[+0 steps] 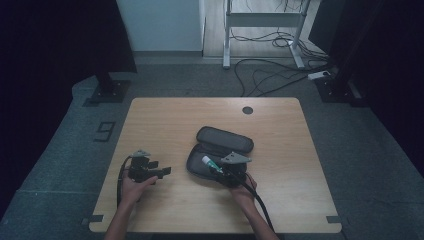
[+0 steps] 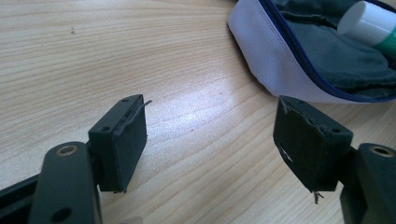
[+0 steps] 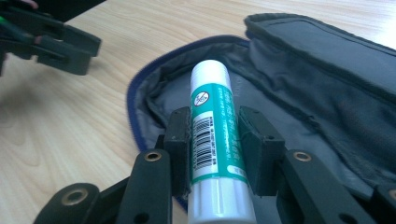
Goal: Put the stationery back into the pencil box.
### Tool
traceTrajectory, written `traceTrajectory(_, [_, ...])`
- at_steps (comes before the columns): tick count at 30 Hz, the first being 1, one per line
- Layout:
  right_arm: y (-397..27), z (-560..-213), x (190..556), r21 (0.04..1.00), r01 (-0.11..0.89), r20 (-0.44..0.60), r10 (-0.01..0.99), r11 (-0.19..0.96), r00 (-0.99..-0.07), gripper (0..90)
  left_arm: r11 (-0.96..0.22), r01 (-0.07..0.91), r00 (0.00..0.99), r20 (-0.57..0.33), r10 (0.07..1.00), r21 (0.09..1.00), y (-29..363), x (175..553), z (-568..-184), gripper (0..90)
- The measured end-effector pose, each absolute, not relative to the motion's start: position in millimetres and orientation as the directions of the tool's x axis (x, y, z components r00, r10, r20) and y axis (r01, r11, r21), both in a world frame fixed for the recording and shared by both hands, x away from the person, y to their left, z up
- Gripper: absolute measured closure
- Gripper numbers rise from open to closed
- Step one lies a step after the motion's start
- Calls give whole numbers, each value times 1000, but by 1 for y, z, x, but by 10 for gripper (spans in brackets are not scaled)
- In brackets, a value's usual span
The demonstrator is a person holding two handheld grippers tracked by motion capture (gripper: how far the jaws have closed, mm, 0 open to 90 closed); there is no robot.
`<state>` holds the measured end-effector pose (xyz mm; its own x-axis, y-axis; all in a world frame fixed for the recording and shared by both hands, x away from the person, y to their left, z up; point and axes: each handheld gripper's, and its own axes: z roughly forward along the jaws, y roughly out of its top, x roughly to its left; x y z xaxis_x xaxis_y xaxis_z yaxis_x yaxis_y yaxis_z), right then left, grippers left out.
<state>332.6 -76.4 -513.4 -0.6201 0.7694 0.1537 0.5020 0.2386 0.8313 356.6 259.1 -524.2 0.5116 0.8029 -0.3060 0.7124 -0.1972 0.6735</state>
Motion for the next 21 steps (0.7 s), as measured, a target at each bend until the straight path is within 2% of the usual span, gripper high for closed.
traceTrajectory(10, [-84,-515,346,828,506,130,796,240,-591,650,-207,718,507,-296,810,664,259,348,-528,261])
traceTrajectory(21, [-81,-526,357,799,518,61,816,305,-574,648,-200,725,496,-299,815,659,263,340,-530,261])
